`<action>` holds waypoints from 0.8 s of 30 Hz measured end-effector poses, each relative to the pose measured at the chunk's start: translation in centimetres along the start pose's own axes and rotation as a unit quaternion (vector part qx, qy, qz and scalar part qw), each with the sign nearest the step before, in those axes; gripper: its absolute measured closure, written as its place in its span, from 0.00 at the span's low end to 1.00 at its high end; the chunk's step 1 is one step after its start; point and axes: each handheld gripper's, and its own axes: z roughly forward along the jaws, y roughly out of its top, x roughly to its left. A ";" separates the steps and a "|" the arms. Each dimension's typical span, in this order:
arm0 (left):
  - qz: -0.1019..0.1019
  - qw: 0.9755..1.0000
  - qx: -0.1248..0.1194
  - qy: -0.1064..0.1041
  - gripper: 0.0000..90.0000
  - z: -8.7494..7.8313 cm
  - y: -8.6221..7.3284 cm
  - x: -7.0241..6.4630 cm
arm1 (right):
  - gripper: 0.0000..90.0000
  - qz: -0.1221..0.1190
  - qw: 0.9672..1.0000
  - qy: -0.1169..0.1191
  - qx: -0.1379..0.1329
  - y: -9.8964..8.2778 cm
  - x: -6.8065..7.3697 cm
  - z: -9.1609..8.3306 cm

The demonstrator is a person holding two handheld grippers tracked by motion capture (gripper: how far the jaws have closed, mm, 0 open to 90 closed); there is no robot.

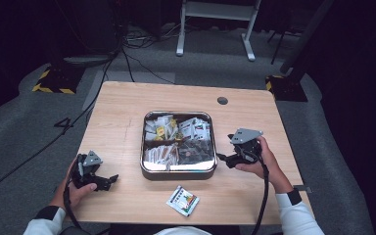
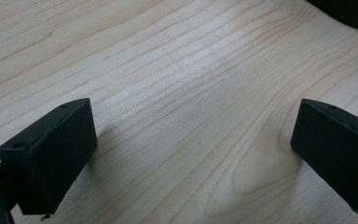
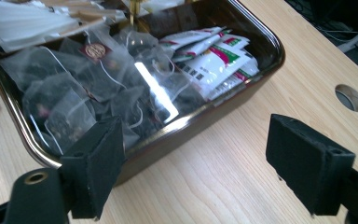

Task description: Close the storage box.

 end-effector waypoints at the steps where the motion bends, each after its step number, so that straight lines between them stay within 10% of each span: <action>1: 0.000 1.000 0.000 0.000 0.00 0.0 0.0 0.0 | 0.22 0.002 1.000 0.000 -0.001 -0.2 0.0 -0.1; 24: 0.000 1.000 0.000 0.000 0.00 0.0 0.0 0.0 | 0.22 0.032 0.999 -0.022 0.026 -5.3 -0.9 -1.5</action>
